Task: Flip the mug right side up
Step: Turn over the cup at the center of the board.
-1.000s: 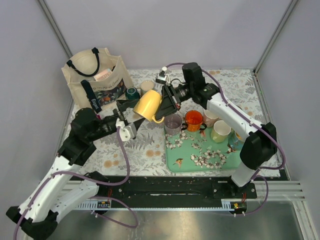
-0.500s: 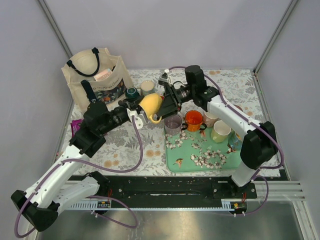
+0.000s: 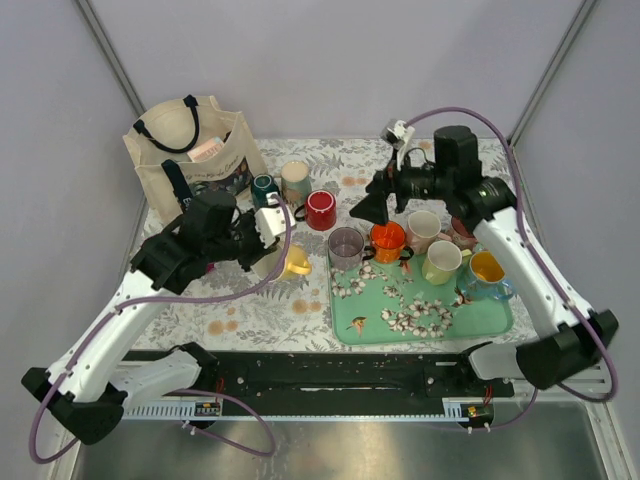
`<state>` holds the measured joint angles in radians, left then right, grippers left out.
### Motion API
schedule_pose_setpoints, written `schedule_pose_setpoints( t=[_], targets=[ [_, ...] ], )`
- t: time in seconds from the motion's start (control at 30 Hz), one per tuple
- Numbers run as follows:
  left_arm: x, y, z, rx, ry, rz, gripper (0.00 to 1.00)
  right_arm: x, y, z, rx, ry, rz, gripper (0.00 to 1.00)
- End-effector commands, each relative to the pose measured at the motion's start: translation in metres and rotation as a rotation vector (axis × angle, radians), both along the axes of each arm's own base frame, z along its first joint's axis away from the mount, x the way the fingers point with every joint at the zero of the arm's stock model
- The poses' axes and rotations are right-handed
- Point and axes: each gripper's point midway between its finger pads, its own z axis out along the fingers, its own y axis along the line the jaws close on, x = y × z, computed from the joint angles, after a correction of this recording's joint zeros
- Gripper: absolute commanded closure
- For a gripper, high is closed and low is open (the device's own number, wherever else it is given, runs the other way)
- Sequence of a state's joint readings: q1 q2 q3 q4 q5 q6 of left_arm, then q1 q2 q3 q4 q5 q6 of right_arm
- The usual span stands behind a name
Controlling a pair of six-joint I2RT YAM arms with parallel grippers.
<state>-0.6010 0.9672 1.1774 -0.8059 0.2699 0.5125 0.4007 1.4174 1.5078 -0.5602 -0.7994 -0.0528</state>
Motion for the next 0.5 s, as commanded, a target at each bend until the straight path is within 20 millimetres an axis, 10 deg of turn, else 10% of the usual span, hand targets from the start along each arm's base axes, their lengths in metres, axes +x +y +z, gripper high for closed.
schedule_pose_setpoints(
  t=[0.0,0.47],
  targets=[
    [-0.02,0.003,-0.007,0.013,0.25,0.079,1.0,-0.004,-0.009,0.014,-0.009,-0.245,-0.004,0.01],
    [-0.009,-0.016,-0.025,0.061,0.556,0.158,1.0,-0.091,0.0,-0.041,-0.338,-0.544,0.388,0.1]
  ],
)
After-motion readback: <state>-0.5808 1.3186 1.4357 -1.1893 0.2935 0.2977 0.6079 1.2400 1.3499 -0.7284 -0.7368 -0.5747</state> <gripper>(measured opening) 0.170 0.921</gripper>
